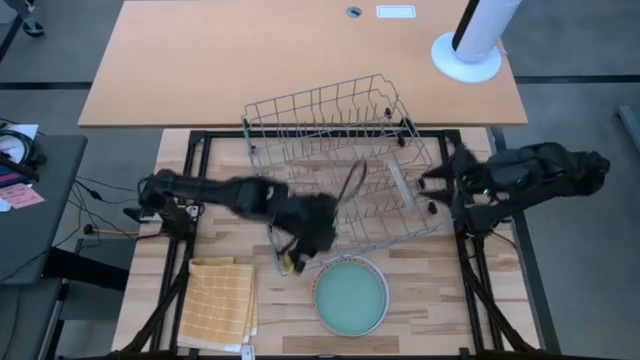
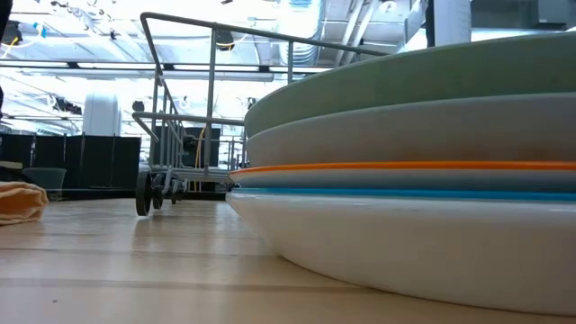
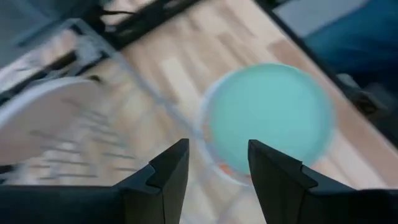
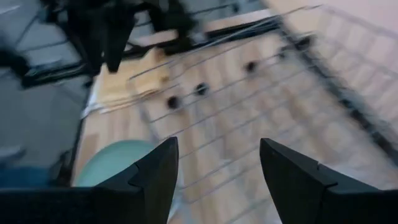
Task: Sort dishes
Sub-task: Put the green plate in the dish rack
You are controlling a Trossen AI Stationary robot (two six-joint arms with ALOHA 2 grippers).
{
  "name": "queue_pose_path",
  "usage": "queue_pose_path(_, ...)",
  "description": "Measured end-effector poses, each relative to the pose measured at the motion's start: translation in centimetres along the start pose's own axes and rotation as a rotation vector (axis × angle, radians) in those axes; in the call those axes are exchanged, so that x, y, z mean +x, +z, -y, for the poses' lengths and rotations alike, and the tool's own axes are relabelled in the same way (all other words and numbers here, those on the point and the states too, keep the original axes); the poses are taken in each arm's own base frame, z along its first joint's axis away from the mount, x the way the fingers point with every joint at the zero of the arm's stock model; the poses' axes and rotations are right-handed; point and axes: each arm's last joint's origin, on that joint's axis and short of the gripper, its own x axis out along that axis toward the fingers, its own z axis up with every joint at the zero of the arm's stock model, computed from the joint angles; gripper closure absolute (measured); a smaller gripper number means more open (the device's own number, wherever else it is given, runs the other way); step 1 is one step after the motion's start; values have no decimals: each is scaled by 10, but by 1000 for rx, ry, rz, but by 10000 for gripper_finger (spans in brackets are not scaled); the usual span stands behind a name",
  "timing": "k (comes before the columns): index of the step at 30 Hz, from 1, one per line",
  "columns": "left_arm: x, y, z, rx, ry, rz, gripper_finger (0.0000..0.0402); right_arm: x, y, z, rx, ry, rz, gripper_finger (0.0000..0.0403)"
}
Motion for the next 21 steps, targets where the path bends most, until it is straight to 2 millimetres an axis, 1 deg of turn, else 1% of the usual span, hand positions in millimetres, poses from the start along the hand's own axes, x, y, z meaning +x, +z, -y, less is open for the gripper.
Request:
queue_pose_path(2, 4, 4, 21, 8, 10, -12, 247, 11, -5, -13, -27, 49, -40, 175)
queue_pose_path(5, 12, 2, 49, -9, 67, -72, 249, 28, -16, -35, -39, 94, -114, 175)
queue_pose_path(8, 19, -2, 71, -50, 138, -110, 250, 47, -30, -60, -40, 118, -176, 175)
queue_pose_path(11, 30, -8, 90, -84, 145, -118, 250, 64, -46, -86, -54, 123, -252, 175)
queue_pose_path(16, 48, -20, 113, -149, 146, -117, 250, 82, -73, -124, -21, 122, -359, 175)
queue_pose_path(19, 53, -26, 120, -205, 189, -129, 250, 89, -90, -143, 27, 97, -418, 175)
queue_pose_path(21, 56, -26, 124, -250, 218, -97, 250, 94, -102, -153, 69, 71, -452, 175)
